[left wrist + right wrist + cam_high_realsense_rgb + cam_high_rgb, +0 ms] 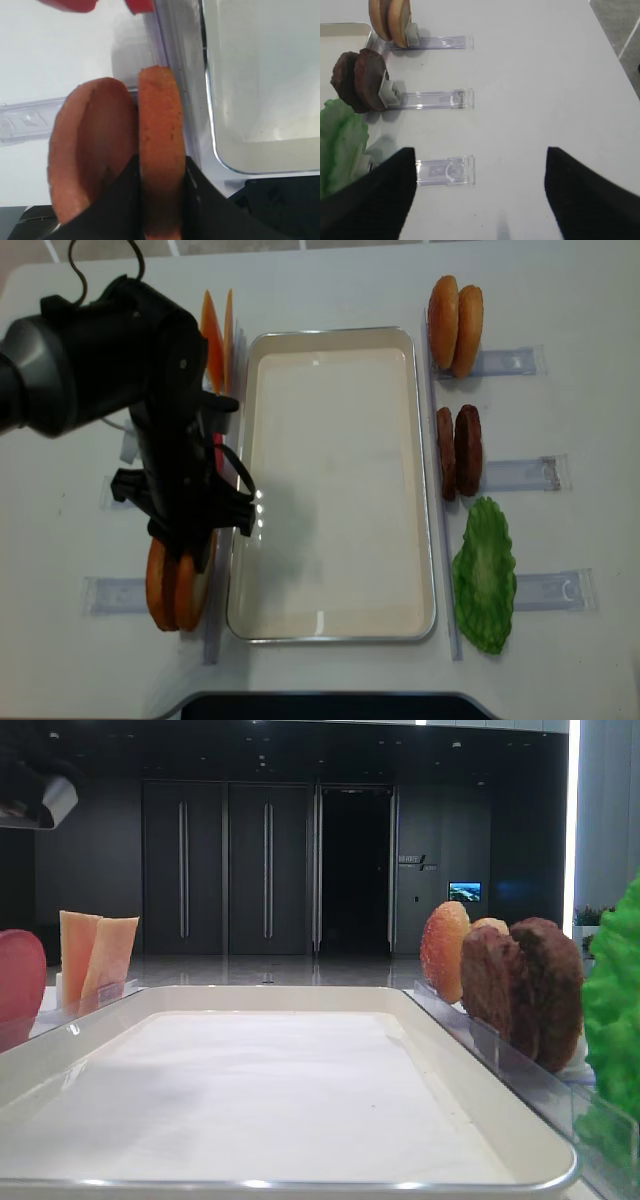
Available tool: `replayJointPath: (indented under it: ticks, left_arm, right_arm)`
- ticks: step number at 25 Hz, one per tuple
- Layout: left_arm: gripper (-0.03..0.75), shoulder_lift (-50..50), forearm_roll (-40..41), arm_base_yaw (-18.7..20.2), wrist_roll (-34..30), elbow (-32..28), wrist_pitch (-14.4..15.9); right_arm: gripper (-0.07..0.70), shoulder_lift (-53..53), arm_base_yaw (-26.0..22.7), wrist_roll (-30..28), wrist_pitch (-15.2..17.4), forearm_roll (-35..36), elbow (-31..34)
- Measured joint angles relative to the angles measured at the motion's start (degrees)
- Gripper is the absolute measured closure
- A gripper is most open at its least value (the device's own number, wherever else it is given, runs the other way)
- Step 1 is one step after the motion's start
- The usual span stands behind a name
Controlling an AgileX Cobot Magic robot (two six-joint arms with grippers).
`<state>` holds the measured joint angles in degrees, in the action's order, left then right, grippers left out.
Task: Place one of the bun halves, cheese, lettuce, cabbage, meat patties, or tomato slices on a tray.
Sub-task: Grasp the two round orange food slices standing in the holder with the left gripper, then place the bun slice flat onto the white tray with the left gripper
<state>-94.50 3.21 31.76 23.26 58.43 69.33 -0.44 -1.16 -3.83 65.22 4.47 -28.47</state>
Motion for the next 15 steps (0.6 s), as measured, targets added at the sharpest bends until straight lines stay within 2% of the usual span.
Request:
replayJointPath:
  ticks: [15]
  left_arm:
    - [0.571,9.5,-2.8,0.1,-1.1,0.0,0.1]
  right_arm:
    - [0.097,0.0,0.0,0.0,0.0,0.0,0.0]
